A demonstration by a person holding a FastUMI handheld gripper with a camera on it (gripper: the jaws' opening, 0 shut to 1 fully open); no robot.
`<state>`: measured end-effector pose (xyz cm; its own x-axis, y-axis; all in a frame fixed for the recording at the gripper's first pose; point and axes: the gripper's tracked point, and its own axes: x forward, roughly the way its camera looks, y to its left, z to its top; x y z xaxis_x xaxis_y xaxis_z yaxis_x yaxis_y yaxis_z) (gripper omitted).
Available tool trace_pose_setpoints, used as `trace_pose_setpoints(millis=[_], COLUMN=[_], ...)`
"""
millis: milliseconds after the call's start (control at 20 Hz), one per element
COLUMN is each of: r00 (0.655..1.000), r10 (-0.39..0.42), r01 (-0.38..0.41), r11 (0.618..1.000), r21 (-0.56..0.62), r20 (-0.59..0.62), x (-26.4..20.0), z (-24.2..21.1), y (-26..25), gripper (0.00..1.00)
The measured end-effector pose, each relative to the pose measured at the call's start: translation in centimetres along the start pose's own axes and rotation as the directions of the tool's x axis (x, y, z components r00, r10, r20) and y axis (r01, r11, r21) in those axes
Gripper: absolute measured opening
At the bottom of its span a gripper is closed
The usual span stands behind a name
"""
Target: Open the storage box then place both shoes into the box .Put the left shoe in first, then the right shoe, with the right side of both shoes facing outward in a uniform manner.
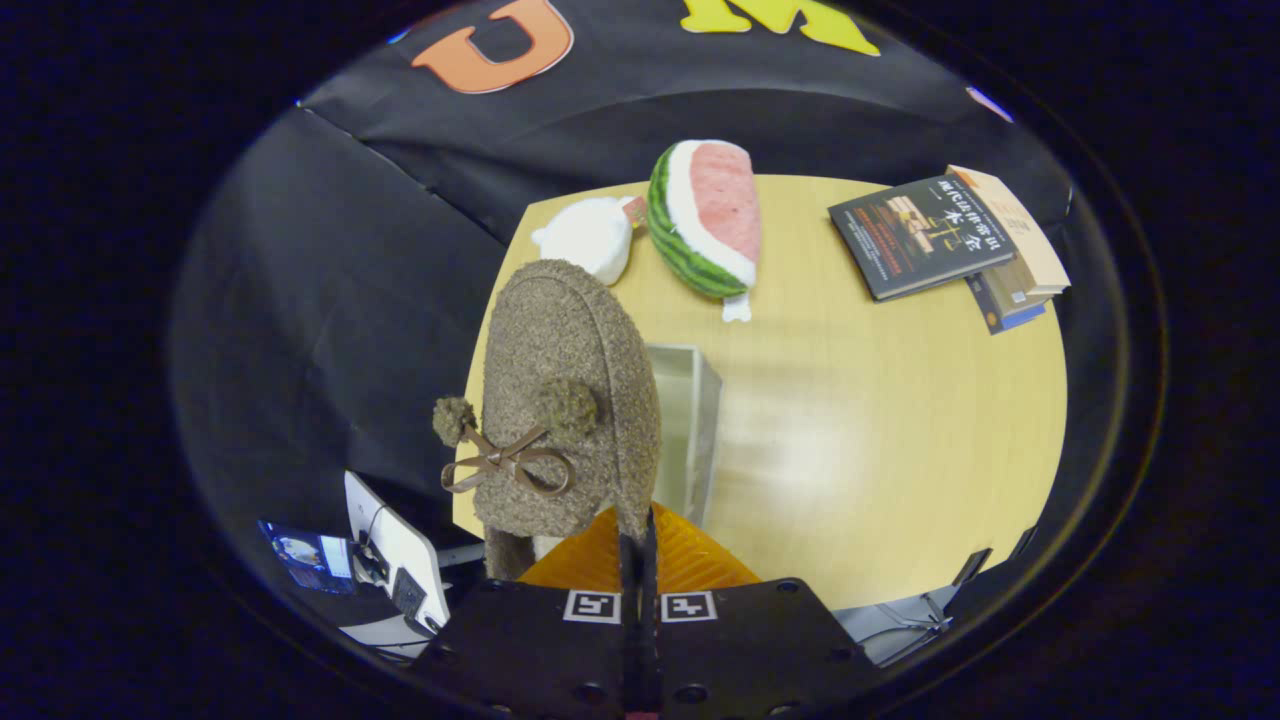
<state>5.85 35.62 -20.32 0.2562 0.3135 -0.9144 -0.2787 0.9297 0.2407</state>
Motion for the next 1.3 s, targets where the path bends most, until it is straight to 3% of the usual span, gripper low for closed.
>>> trace_pose_setpoints(millis=[150, 650, 1050, 1300], r00=[0.999, 0.971, 0.937, 0.938], r10=[-0.005, -0.216, -0.333, -0.328], r01=[0.006, 0.227, 0.345, 0.343], r11=[1.000, 0.967, 0.929, 0.924], r21=[0.004, 0.115, 0.134, 0.171], r20=[-0.033, -0.101, -0.101, -0.109], x=[2.2, 11.7, 14.1, 14.5], z=[-0.9, -2.6, -3.9, -4.3], y=[1.7, -1.9, -3.0, -2.9], gripper=[0.00, 0.00, 0.01, 0.03])
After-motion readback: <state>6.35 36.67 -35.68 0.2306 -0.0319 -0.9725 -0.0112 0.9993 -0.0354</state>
